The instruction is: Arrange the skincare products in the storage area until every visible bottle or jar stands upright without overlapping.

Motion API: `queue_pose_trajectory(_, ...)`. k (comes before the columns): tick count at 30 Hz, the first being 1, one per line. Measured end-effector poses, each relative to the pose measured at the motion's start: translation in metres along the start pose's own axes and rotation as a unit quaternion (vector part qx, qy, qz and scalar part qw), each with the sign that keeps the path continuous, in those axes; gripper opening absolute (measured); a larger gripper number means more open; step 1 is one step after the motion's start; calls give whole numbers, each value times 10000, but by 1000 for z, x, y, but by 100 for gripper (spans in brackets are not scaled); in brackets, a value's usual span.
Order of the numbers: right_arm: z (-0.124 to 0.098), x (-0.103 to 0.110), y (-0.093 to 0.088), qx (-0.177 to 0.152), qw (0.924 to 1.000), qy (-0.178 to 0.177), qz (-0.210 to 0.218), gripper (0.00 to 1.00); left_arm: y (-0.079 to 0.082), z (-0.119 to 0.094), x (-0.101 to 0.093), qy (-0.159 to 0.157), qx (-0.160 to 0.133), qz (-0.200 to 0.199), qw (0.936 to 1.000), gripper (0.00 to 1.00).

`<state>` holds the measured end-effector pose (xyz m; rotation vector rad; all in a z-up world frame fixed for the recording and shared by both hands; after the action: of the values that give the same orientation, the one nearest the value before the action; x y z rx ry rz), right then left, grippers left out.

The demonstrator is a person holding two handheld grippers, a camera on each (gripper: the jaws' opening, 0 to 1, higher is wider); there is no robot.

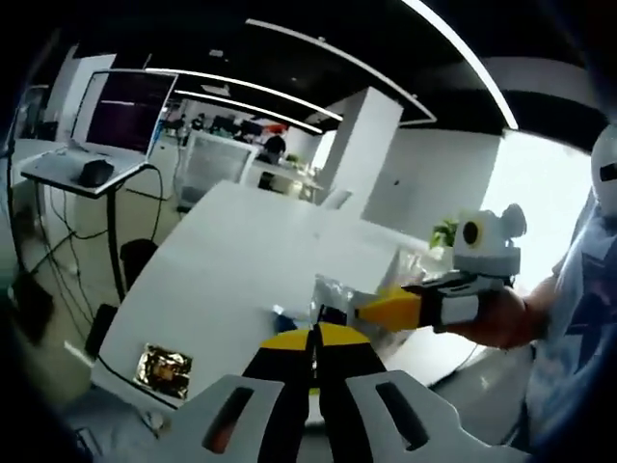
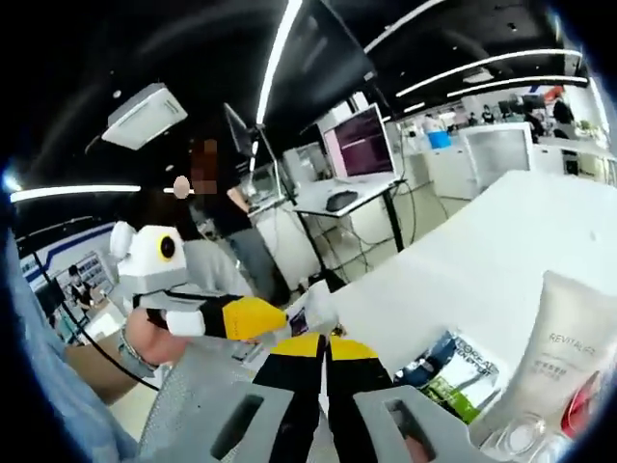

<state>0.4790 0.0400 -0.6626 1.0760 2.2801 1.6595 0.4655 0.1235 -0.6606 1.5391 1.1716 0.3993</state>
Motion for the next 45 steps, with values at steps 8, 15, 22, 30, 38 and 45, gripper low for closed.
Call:
queue_pose_trajectory(8,50,-22,-29,747,9883,-598,-1184,0,-24,23,31,447,1063,100,9933,0)
queue_pose_trajectory(15,85,-34,-49,1126,9859,-505,-1134,0,-53,40,66,596,1699,-328,9831,0)
queue_pose_trajectory(22,100,-45,-74,1509,9758,-561,-1480,0,-80,57,80,736,2026,-226,9762,0)
queue_pose_trajectory(30,97,-61,-75,1623,9661,-805,-1837,1,-90,61,86,943,2140,-70,9722,0)
queue_pose_trajectory(38,90,-50,-73,1378,9736,-563,-1730,0,-85,57,90,997,2140,151,9716,0)
queue_pose_trajectory(45,92,-50,-89,1689,9723,-528,-1526,0,-64,60,67,267,1628,-81,9863,0)
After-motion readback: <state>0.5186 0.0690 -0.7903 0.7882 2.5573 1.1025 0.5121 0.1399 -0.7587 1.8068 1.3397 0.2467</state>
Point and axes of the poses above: the point that each gripper's makers call its tool centre point, and the gripper's own axes: z roughly forward along the fingers, x roughly to its left, y roughly out of its top, the point moved 3 cm from there along -z, roughly backward along the fingers, and after that the axes turned 1 degree about -y, right-handed, at the moved point
